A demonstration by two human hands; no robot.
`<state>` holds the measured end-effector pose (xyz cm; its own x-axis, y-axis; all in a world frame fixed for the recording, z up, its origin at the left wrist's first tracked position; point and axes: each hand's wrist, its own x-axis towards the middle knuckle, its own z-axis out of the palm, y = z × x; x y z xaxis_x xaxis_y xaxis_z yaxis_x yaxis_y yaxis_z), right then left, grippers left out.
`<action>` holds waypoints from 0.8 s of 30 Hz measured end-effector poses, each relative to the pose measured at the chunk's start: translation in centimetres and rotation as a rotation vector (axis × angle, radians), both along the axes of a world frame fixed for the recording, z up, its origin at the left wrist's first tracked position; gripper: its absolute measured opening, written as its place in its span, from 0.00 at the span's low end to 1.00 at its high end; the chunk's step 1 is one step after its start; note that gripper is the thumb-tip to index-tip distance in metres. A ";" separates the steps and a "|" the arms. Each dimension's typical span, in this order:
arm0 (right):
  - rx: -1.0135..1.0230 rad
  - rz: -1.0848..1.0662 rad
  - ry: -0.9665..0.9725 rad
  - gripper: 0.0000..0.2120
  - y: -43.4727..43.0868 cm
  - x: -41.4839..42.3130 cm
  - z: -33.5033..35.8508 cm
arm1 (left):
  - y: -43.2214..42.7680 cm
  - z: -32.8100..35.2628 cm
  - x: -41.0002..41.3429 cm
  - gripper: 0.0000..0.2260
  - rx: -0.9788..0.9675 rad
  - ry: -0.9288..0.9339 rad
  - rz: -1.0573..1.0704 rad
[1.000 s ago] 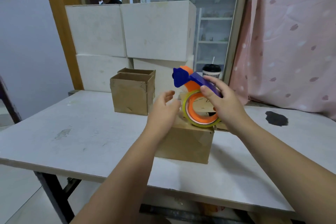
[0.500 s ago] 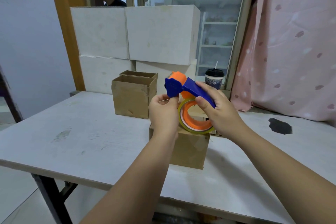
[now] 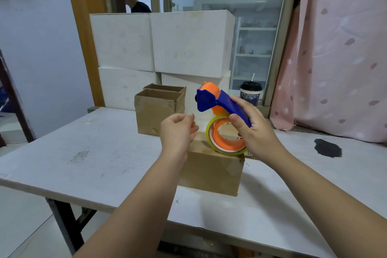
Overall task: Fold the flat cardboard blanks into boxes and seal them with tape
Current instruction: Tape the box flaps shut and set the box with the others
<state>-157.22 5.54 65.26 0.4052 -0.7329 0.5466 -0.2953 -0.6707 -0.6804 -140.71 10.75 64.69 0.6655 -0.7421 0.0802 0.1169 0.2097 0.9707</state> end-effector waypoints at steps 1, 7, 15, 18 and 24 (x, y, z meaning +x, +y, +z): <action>-0.004 0.001 0.015 0.25 0.0 0.1 0.2 | 0.1 -0.1 0.4 0.05 0.017 -0.097 0.028; -0.015 -0.001 0.114 0.22 0.2 0.8 1.4 | 0.6 -0.8 1.7 0.02 0.067 -0.022 0.012; -0.025 0.007 0.081 0.23 0.2 2.4 2.4 | 0.5 -2.6 2.8 0.06 0.053 0.079 0.037; 0.021 0.008 0.051 0.26 0.4 2.3 1.8 | 0.6 -3.2 3.1 0.06 0.040 0.059 0.035; 0.014 -0.017 -0.105 0.27 1.2 2.5 0.0 | 0.3 -3.0 3.0 0.06 0.041 0.279 0.019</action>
